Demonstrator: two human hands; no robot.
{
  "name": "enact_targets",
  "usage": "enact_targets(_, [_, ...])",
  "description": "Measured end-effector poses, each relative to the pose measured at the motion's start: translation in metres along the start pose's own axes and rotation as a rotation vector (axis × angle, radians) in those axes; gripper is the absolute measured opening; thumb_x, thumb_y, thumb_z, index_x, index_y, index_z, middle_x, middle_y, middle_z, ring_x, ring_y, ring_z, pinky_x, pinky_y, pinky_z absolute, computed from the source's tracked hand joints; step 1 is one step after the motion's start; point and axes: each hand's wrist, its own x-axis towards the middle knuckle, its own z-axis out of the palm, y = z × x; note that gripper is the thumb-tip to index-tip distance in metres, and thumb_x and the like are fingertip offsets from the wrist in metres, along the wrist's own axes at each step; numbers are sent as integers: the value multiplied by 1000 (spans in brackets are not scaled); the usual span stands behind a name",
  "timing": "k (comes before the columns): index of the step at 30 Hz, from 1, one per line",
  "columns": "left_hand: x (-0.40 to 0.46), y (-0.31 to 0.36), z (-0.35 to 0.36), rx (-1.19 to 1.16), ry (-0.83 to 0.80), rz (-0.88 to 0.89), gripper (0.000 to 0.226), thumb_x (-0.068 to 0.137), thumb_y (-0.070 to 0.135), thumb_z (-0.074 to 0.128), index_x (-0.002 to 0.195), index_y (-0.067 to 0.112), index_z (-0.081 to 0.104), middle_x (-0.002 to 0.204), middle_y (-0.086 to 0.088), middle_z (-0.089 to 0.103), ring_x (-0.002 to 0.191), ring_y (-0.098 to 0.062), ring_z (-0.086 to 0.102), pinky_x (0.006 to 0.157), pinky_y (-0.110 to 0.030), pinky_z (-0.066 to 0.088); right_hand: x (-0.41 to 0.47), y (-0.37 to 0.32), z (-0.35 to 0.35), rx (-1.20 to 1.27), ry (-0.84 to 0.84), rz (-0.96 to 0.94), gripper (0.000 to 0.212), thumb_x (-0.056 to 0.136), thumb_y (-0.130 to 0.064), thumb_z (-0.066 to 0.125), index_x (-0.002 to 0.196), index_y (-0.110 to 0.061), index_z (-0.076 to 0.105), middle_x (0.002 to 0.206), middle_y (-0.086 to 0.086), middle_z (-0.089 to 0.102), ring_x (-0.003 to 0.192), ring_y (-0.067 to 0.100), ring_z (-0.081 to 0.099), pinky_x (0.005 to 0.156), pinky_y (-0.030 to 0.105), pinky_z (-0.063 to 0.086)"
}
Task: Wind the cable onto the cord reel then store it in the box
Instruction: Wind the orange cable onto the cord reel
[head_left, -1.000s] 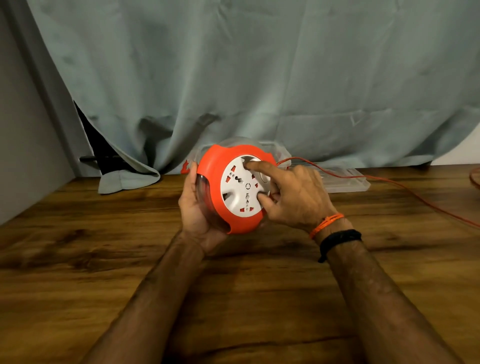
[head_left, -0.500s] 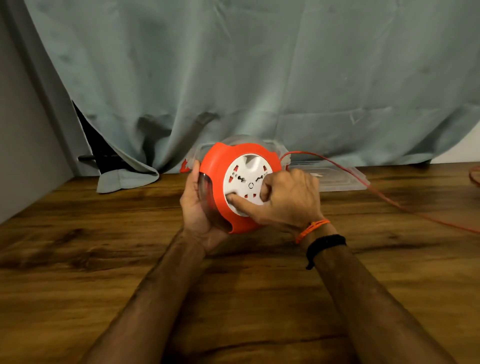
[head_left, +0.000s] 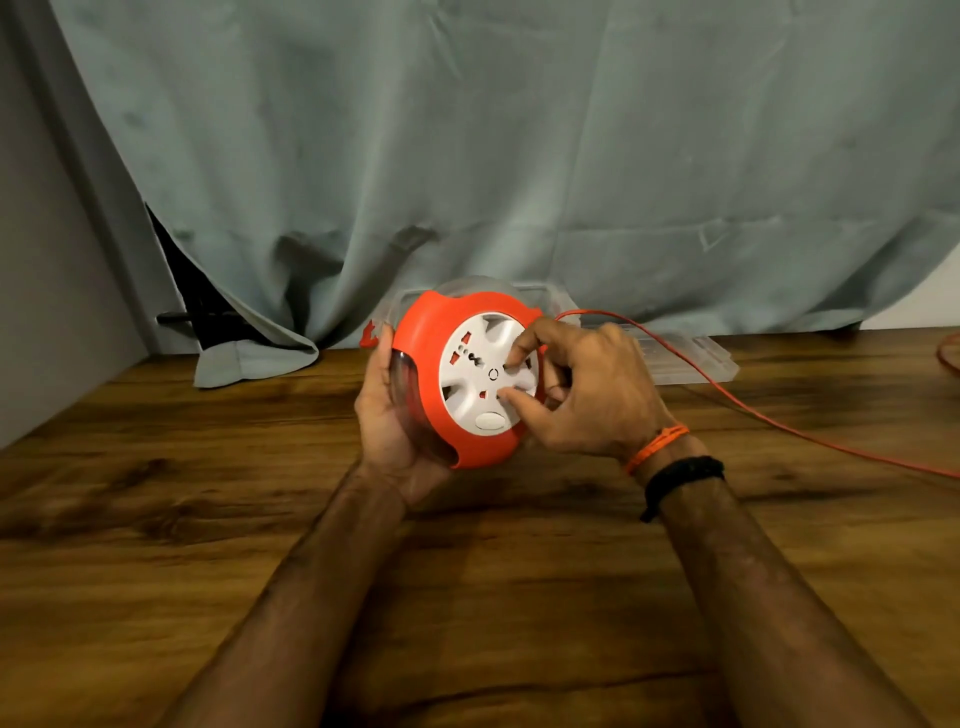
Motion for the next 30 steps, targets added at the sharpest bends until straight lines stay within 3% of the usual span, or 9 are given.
enact_targets(5, [-1,0,1,-43,-29,-3,88,89,77,34,144,11,53,147,-23,51,135,-44,49,108,-64,39,-1,-1,-4,-78,-57,-24,61,67,-30,65,127,-36,55,54,-12,43,64,24,55,75,40,51])
enact_targets(9, [-2,0,4,-35,-14,-11,89,83,74,45,147,12,49,149,-23,50,136,-44,48,106,-64,40,-1,1,0,-152,-96,-38,65,73,-30,65,135,-37,49,67,-5,51,75,30,61,78,42,51])
enact_targets(14, [-2,0,3,-7,-12,-50,92,75,76,47,146,17,51,148,-22,51,138,-48,42,108,-78,23,-1,4,5,-209,-22,-47,64,72,-39,65,134,-42,49,71,2,65,78,31,63,78,40,51])
enact_targets(19, [-1,1,3,-22,-26,-9,91,78,73,47,147,13,49,149,-23,49,139,-47,42,114,-74,20,-3,5,7,-221,56,12,64,61,-55,72,121,-39,61,74,3,68,83,32,65,77,37,46])
enact_targets(23, [0,0,7,9,-21,46,86,83,69,45,143,8,53,145,-24,53,136,-42,48,116,-64,29,-4,-3,18,-233,66,160,63,55,-83,59,81,-26,65,78,1,70,86,27,65,72,30,34])
enact_targets(25, [1,0,7,30,-12,75,78,85,68,43,132,10,66,137,-20,62,131,-39,55,113,-59,36,-4,-13,26,-217,70,214,70,63,-87,46,64,-18,60,70,2,68,80,26,65,72,29,41])
enact_targets(30, [-1,2,4,17,26,89,77,85,70,43,128,11,68,135,-20,64,126,-38,59,110,-57,41,-3,-23,30,-195,55,226,74,73,-85,40,62,-15,62,65,3,67,74,24,64,72,34,50])
